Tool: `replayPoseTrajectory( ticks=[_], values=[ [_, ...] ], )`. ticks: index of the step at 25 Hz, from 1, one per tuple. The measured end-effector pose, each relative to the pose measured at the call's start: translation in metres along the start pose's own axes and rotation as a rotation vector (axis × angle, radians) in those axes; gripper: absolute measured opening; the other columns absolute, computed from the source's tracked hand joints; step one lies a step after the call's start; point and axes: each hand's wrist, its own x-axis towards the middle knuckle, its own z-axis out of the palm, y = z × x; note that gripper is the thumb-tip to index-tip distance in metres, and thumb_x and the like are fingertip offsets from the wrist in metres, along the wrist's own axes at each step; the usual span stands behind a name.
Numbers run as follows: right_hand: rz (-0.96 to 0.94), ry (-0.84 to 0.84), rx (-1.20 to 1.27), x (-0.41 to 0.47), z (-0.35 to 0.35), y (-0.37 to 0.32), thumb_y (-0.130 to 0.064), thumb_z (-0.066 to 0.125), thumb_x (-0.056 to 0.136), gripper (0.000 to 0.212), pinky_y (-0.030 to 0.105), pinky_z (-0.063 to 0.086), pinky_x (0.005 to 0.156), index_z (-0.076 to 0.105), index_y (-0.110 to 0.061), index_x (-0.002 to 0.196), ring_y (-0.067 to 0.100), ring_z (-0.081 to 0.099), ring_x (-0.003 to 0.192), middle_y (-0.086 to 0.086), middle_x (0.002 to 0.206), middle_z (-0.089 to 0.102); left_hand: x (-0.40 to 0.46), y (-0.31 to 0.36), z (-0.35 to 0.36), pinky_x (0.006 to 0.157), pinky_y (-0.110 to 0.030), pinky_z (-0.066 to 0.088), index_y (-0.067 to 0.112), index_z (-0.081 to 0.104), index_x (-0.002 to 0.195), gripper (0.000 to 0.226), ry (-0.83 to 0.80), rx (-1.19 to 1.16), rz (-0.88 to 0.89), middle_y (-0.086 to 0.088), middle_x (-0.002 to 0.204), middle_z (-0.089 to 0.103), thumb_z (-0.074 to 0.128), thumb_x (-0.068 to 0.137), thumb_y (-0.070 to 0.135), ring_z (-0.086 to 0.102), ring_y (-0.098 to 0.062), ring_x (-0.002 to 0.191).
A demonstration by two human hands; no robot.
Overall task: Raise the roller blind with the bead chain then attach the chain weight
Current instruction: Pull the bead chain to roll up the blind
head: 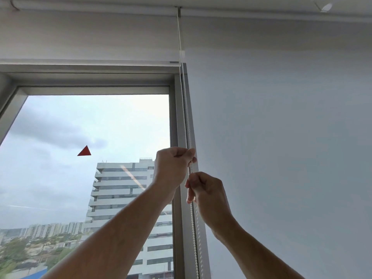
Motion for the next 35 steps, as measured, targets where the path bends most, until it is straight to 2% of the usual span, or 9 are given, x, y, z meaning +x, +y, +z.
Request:
replayPoseTrajectory(
  ticks=[3,5,9,12,17,20,25,29,35],
  values=[
    [0.016,-0.241,0.06,0.004,-0.017,0.003,-0.037,0.049,0.1,0.039,0.014,0.045,0.066,0.07,-0.024,0.069,0.004,0.065,0.06,-0.003,0.061,0.072,-0.002,-0.002,-0.006,0.048,-0.01,0.045,0.012,0.072,0.068,0.019,-0.105,-0.012,-0.037,0.008,0.056,0.07,0.072,0.086,0.018,0.055,0.004,0.045],
    [0.084,-0.378,0.168,0.01,-0.035,0.002,-0.048,0.045,0.096,0.046,0.022,0.05,0.07,0.075,-0.021,0.073,0.015,0.071,0.069,0.003,0.071,0.076,-0.004,-0.002,-0.011,0.049,-0.011,0.044,0.013,0.072,0.07,0.017,-0.151,0.0,-0.045,0.008,0.059,0.071,0.072,0.085,0.02,0.055,0.005,0.046],
    [0.18,-0.176,0.184,0.035,-0.043,-0.006,-0.061,0.034,0.094,0.065,0.03,0.051,0.068,0.075,-0.014,0.078,0.02,0.073,0.067,0.008,0.071,0.077,-0.011,-0.007,-0.019,0.05,-0.01,0.044,0.015,0.072,0.07,0.017,-0.197,0.024,-0.018,0.006,0.061,0.071,0.072,0.084,0.024,0.055,0.006,0.048],
    [0.156,-0.066,0.076,0.055,-0.032,-0.022,-0.057,0.036,0.096,0.055,0.029,0.052,0.067,0.071,-0.017,0.083,0.01,0.071,0.064,-0.005,0.065,0.073,-0.023,-0.013,-0.013,0.048,-0.006,0.043,0.014,0.072,0.073,0.017,-0.279,0.101,-0.004,0.009,0.06,0.072,0.073,0.084,0.027,0.057,0.007,0.049],
    [0.214,-0.027,0.035,0.071,-0.017,-0.042,-0.032,0.041,0.105,0.037,0.025,0.045,0.062,0.067,-0.015,0.085,0.009,0.066,0.053,0.001,0.065,0.07,-0.036,-0.022,-0.014,0.05,-0.004,0.041,0.016,0.073,0.073,0.016,-0.325,0.111,0.002,0.01,0.065,0.074,0.071,0.087,0.025,0.058,0.008,0.053],
    [0.208,-0.042,0.071,0.064,-0.012,-0.042,-0.024,0.043,0.104,0.032,0.025,0.046,0.061,0.067,-0.015,0.084,0.008,0.064,0.049,-0.004,0.052,0.064,-0.04,-0.026,-0.022,0.054,-0.006,0.044,0.015,0.072,0.073,0.015,-0.362,0.102,-0.005,0.007,0.066,0.075,0.071,0.086,0.022,0.059,0.005,0.055],
    [0.098,-0.006,0.021,0.048,-0.011,-0.029,-0.022,0.043,0.105,0.037,0.018,0.043,0.061,0.063,-0.018,0.073,0.007,0.061,0.05,-0.005,0.05,0.062,-0.047,-0.034,-0.031,0.063,-0.019,0.052,0.019,0.073,0.073,0.015,-0.451,0.152,0.014,0.007,0.068,0.075,0.071,0.086,0.025,0.064,-0.001,0.061],
    [0.144,-0.027,0.044,0.039,-0.012,-0.023,-0.027,0.044,0.105,0.033,0.011,0.044,0.051,0.066,-0.019,0.082,0.002,0.061,0.049,-0.006,0.052,0.064,-0.055,-0.04,-0.03,0.066,-0.011,0.051,0.022,0.075,0.077,0.009,-0.433,0.109,0.029,0.006,0.075,0.077,0.072,0.086,0.023,0.071,-0.004,0.072],
    [0.276,-0.088,0.14,0.011,-0.011,-0.006,-0.024,0.051,0.102,0.024,0.017,0.048,0.048,0.071,-0.017,0.092,0.006,0.064,0.051,-0.003,0.058,0.067,-0.068,-0.053,-0.029,0.065,-0.008,0.051,0.021,0.076,0.086,0.005,-0.335,0.057,0.002,0.005,0.079,0.078,0.075,0.082,0.017,0.073,-0.004,0.076]
  ],
)
